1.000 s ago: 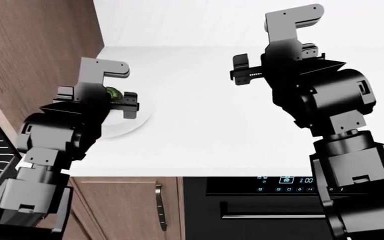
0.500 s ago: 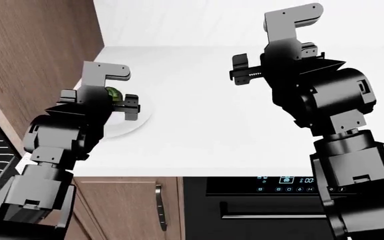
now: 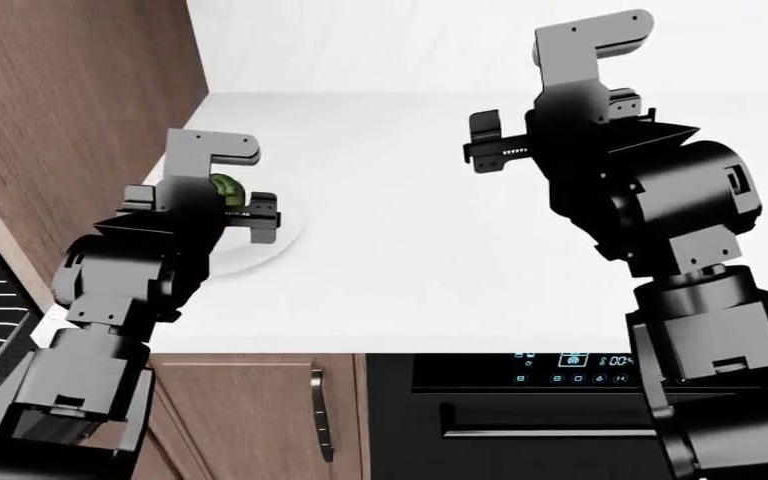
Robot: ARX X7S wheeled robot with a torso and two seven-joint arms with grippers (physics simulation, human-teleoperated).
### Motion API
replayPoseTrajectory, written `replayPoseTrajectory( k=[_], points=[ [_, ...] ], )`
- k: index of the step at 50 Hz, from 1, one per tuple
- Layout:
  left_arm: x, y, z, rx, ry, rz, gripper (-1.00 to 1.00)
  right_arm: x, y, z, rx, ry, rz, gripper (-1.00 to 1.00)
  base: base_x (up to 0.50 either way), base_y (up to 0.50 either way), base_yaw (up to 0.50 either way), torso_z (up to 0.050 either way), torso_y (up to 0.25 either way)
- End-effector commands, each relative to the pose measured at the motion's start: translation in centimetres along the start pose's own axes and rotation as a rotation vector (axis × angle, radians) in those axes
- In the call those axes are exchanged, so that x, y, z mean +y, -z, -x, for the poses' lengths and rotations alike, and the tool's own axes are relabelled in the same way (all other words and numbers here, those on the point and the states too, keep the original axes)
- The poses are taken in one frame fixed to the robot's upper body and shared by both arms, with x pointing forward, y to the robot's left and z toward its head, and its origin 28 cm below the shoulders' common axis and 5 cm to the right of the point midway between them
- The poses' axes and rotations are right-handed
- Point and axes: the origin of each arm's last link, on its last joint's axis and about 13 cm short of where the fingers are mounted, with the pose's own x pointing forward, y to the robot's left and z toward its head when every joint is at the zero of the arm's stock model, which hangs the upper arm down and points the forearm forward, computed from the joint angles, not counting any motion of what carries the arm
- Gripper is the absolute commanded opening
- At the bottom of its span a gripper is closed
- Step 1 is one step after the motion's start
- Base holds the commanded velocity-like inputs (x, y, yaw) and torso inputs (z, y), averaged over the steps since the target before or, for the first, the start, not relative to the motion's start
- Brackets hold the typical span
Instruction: Place the broccoli on the rack of the oven.
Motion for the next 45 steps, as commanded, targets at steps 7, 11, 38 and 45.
replayPoseTrajectory(
  k=[7, 11, 38, 45],
  points=[
    [0.23, 0.01, -0.25, 0.000, -0.006, 0.005, 1.00, -0.12, 0.04, 0.05, 0.003, 0.005, 0.000, 1.00, 0.00, 0.00, 0.00, 0.000, 0.000],
    [0.31, 0.22, -0.38, 0.004, -0.007, 0.008, 1.00, -0.06, 0.05, -0.03, 0.003, 0.003, 0.001, 1.00, 0.00, 0.00, 0.00, 0.000, 0.000],
    [0.17, 0.78, -0.81, 0.013, 0.000, 0.008, 1.00, -0.28, 0.44, 0.11, 0.007, 0.011, -0.005, 1.00, 0.00, 0.00, 0.00, 0.000, 0.000],
    [0.28, 0.82, -0.83, 0.009, -0.010, 0.012, 1.00, -0.26, 0.44, 0.08, 0.010, 0.013, -0.001, 1.00, 0.00, 0.00, 0.00, 0.000, 0.000]
  ],
)
